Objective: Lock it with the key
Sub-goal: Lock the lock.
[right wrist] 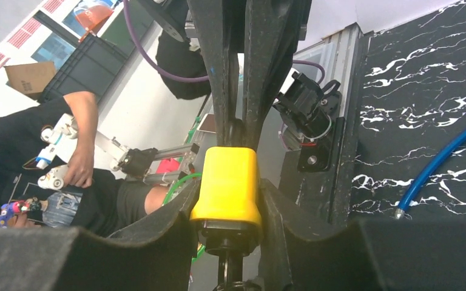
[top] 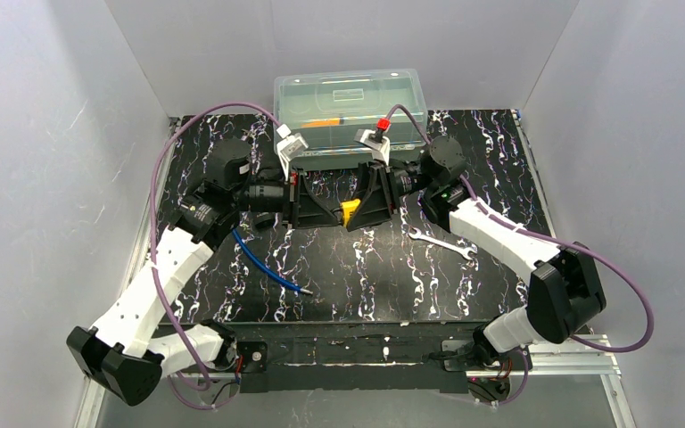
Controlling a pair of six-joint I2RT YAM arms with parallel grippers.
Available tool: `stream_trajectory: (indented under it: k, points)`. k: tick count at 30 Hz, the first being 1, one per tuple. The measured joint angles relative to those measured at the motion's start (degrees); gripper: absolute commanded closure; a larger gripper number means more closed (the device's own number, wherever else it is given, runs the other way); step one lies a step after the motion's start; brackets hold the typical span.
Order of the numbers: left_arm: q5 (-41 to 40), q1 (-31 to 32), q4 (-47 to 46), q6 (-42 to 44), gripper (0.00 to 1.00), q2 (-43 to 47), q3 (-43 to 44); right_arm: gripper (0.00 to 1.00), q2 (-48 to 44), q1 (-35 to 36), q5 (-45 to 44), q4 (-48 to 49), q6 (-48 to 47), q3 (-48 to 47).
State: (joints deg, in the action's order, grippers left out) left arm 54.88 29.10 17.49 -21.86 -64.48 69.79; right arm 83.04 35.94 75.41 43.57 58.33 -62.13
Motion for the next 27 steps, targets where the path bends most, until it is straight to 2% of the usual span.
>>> stream_trajectory:
  k: [10,20,21,25,27]
  points:
    - [2.0,1.2,-4.8,-4.7,1.0,-3.0,-0.6,0.99,1.0,1.1,-0.5,0.0,0.9,-0.2]
    - [2.7,1.2,-5.0,-5.8,1.0,-3.1,-1.2,0.99,1.6,1.3,0.7,-0.2,1.2,-0.2]
    - [2.7,0.9,-5.0,-5.8,1.0,-2.9,-1.3,0.96,1.5,1.4,0.4,-0.6,0.7,-0.2]
    - [2.7,-2.0,-5.1,-5.9,1.0,-2.2,-2.4,0.53,1.5,1.7,-3.5,-6.4,-4.5,-0.8]
    - [2.5,-3.5,-5.5,-6.1,1.0,-2.1,-3.0,0.36,1.5,1.7,-5.2,-10.2,-7.4,-1.5]
